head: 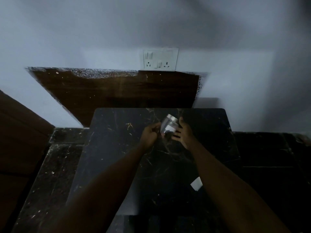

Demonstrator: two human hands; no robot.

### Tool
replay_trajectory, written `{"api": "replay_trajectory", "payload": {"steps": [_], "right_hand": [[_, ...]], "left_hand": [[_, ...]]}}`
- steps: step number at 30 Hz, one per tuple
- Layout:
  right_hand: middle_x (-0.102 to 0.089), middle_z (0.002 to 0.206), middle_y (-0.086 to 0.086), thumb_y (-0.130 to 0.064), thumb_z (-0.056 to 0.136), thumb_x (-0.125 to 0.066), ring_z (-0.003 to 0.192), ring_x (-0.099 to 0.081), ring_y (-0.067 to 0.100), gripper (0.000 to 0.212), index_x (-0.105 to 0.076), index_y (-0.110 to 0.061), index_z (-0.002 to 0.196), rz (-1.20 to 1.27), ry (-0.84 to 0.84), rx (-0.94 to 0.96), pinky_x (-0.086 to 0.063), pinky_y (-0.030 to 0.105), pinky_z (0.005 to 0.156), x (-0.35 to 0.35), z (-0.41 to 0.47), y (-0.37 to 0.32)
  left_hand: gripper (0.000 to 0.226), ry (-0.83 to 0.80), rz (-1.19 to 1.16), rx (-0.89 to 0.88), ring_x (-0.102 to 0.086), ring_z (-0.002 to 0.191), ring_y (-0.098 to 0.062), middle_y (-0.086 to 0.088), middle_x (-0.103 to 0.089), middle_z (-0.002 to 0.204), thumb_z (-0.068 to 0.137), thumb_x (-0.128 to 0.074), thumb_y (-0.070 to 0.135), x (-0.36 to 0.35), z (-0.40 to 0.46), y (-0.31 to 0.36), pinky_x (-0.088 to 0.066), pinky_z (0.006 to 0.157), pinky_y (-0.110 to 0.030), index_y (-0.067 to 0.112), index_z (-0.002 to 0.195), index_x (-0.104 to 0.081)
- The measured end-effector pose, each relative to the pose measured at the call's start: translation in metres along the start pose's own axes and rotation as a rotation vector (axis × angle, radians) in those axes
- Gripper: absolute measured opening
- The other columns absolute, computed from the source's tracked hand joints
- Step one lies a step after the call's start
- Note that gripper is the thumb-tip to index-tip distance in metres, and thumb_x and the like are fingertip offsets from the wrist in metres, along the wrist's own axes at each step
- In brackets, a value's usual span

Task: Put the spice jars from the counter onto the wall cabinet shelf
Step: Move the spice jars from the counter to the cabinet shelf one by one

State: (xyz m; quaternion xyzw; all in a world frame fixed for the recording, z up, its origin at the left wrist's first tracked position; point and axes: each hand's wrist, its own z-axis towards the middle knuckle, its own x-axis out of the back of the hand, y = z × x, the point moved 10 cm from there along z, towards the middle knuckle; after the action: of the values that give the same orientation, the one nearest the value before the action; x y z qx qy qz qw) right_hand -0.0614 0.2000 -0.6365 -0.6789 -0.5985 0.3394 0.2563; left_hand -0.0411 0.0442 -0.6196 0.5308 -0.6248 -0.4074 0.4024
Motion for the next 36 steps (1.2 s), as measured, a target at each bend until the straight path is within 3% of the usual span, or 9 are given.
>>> {"api": "replay_trajectory", "payload": {"steps": [4,8,11,14,18,22,26,34,36], "right_hand": [[-0.062,0.139,0.014,-0.022,0.105,-0.048,0.130,-0.058,0.034,0.034,-0.059,-0.015,0.137,-0.052,0.004,0.088,-0.045,0.053,0.111,0.000,-0.004,-0.012],[-0.064,0.134,0.010,-0.019,0.103,-0.054,0.124,-0.062,0.031,0.026,-0.062,-0.018,0.128,-0.001,-0.048,0.133,-0.051,0.055,0.103,-0.012,-0.012,-0.020],[-0.062,0.137,0.010,-0.018,0.097,-0.065,0.118,-0.066,0.027,0.041,-0.056,-0.017,0.136,-0.069,-0.024,0.220,-0.060,0.046,0.089,-0.018,-0.020,-0.032],[-0.063,0.139,0.006,-0.022,0.089,-0.077,0.121,-0.066,0.025,0.061,-0.052,-0.020,0.145,-0.214,0.069,0.335,-0.059,0.049,0.098,-0.021,-0.030,-0.048],[-0.058,0.145,0.007,-0.022,0.103,-0.056,0.129,-0.060,0.025,0.042,-0.054,-0.023,0.145,-0.207,0.057,0.446,-0.056,0.050,0.103,-0.033,-0.040,-0.062],[-0.055,0.151,0.005,-0.005,0.104,-0.049,0.133,-0.059,0.024,0.050,-0.049,-0.020,0.151,-0.179,0.004,0.513,-0.061,0.033,0.093,-0.040,-0.051,-0.077],[-0.059,0.147,0.000,-0.003,0.100,-0.054,0.132,-0.060,0.020,0.051,-0.053,-0.022,0.147,-0.164,0.038,0.582,-0.058,0.047,0.102,-0.039,-0.072,-0.100],[-0.068,0.135,-0.011,-0.006,0.094,-0.065,0.119,-0.067,0.001,0.051,-0.061,-0.024,0.142,-0.239,0.146,0.994,-0.057,0.027,0.103,-0.039,-0.173,-0.236],[-0.068,0.136,-0.009,-0.011,0.095,-0.067,0.118,-0.068,0.005,0.047,-0.063,-0.023,0.140,-0.245,0.165,1.121,-0.057,0.024,0.100,-0.040,-0.207,-0.275]], "left_hand": [[0.042,0.044,-0.235,0.051,-0.067,0.121,-0.028,-0.012,-0.060,0.141,0.107,-0.044,0.004,0.007,0.000,0.004,-0.055,0.106,-0.050,0.014,0.147,-0.049],[0.035,0.078,-0.207,0.007,-0.066,0.123,-0.036,-0.016,-0.065,0.135,0.108,-0.042,0.006,0.008,-0.004,0.016,-0.052,0.108,-0.056,0.007,0.140,-0.055],[0.031,0.201,-0.106,-0.115,-0.069,0.117,-0.032,-0.014,-0.069,0.127,0.105,-0.046,0.003,0.018,-0.013,0.031,-0.059,0.100,-0.048,0.004,0.132,-0.061],[0.032,0.411,-0.119,-0.181,-0.070,0.113,-0.026,-0.009,-0.069,0.123,0.101,-0.052,-0.001,0.036,-0.026,0.045,-0.064,0.088,-0.032,0.007,0.130,-0.061],[0.029,0.380,-0.147,-0.234,-0.070,0.117,-0.024,-0.009,-0.071,0.125,0.104,-0.051,0.007,0.034,-0.029,0.071,-0.059,0.101,-0.048,0.006,0.130,-0.064],[0.033,0.478,-0.084,-0.244,-0.066,0.122,-0.023,-0.010,-0.067,0.131,0.101,-0.060,0.014,0.047,-0.037,0.090,-0.055,0.106,-0.051,0.007,0.133,-0.063],[0.034,0.559,-0.122,-0.329,-0.070,0.118,-0.021,-0.010,-0.072,0.128,0.098,-0.063,0.006,0.050,-0.049,0.119,-0.059,0.103,-0.045,0.004,0.132,-0.068],[0.036,0.643,-0.220,-0.648,-0.071,0.119,-0.018,-0.007,-0.074,0.129,0.097,-0.068,0.007,0.047,-0.089,0.257,-0.061,0.097,-0.026,0.005,0.132,-0.070],[0.035,0.651,-0.229,-0.755,-0.071,0.118,-0.015,-0.004,-0.074,0.128,0.097,-0.068,0.009,0.047,-0.104,0.297,-0.060,0.096,-0.021,0.007,0.132,-0.070]]}}
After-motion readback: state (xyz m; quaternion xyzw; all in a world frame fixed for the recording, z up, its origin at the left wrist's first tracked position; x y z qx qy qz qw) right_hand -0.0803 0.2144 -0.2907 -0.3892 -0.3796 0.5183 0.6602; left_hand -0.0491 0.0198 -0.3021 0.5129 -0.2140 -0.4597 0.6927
